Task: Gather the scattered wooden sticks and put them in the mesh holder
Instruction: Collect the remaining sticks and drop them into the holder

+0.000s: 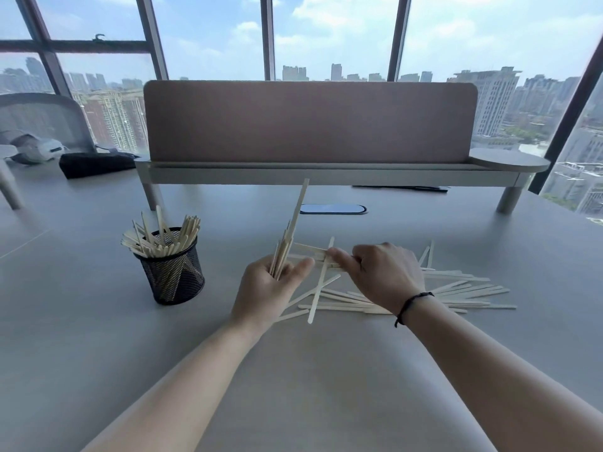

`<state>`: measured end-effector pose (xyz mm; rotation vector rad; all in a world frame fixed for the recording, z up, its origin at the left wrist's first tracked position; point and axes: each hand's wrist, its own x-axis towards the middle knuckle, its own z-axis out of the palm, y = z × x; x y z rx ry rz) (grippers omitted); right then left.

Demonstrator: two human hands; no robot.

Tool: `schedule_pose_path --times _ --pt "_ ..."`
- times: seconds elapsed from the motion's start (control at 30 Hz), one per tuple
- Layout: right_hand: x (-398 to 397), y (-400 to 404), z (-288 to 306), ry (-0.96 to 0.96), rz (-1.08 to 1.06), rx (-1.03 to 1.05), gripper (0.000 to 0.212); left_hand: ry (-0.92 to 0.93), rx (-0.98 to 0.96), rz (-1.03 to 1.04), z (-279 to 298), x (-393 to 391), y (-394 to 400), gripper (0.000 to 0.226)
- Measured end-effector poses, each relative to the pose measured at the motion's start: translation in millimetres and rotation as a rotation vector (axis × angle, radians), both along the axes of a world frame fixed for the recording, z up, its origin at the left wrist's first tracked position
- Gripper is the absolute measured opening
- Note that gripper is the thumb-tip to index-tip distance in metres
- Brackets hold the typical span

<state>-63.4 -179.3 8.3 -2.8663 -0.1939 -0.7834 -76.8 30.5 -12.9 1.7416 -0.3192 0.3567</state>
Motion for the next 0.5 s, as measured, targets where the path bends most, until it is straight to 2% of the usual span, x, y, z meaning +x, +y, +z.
schedule_pose_path --times 0.13,0.23,0.33,0.5 --pt "3 15 9 0.026 -0.033 0.025 0.084 0.039 0.128 0.001 -3 2 -1 0.040" --pt "1 29 11 0.046 -0.034 0.015 0.081 0.081 0.145 -0.013 -2 2 -3 0.026" --pt "0 42 12 0.051 -0.025 -0.003 0.076 0.119 0.154 0.001 2 0 -6 0.030" --pt "6 47 17 0.067 -0.054 0.004 0.081 0.178 0.022 0.062 3 5 -3 0.027"
